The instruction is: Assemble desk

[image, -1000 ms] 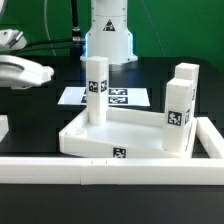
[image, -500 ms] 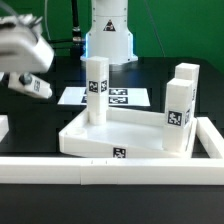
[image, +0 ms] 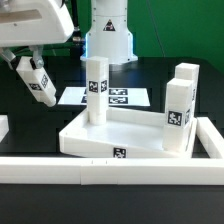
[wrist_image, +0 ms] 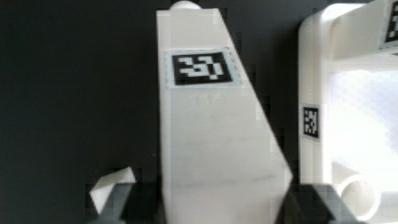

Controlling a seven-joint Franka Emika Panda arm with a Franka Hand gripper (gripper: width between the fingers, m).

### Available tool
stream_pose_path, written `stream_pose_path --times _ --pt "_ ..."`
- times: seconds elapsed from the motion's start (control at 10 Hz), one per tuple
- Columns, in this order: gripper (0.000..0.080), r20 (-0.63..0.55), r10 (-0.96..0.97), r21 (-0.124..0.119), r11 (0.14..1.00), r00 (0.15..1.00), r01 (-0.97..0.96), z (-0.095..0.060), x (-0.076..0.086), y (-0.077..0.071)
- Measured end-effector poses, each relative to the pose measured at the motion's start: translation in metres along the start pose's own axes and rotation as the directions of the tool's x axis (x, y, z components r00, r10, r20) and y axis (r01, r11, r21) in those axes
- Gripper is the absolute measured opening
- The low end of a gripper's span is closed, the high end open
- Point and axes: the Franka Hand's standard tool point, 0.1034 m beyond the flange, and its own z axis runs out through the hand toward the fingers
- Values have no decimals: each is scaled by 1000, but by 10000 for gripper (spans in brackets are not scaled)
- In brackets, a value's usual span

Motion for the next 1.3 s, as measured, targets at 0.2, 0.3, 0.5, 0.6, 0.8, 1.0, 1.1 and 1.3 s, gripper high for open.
stream_pose_path --times 0.2,0.3,0.5,0.6,0.8,1.0,1.1,1.3 --pt "290 -153 -61 -30 998 986 57 -15 15 -17" --pt "290 -235 -48 -39 998 971 40 -13 14 -12" --pt "290 -339 -45 -70 997 940 22 -11 16 -5" --pt "290 -405 -46 -90 996 913 11 -13 19 -3" --pt "290 -355 38 -4 999 934 -43 -27 22 -30" --pt "290 -366 94 41 996 926 -85 -27 26 -36" --pt "290 -366 95 41 995 926 -86 -27 26 -36" --pt "290 -365 95 41 995 926 -86 -27 26 -35"
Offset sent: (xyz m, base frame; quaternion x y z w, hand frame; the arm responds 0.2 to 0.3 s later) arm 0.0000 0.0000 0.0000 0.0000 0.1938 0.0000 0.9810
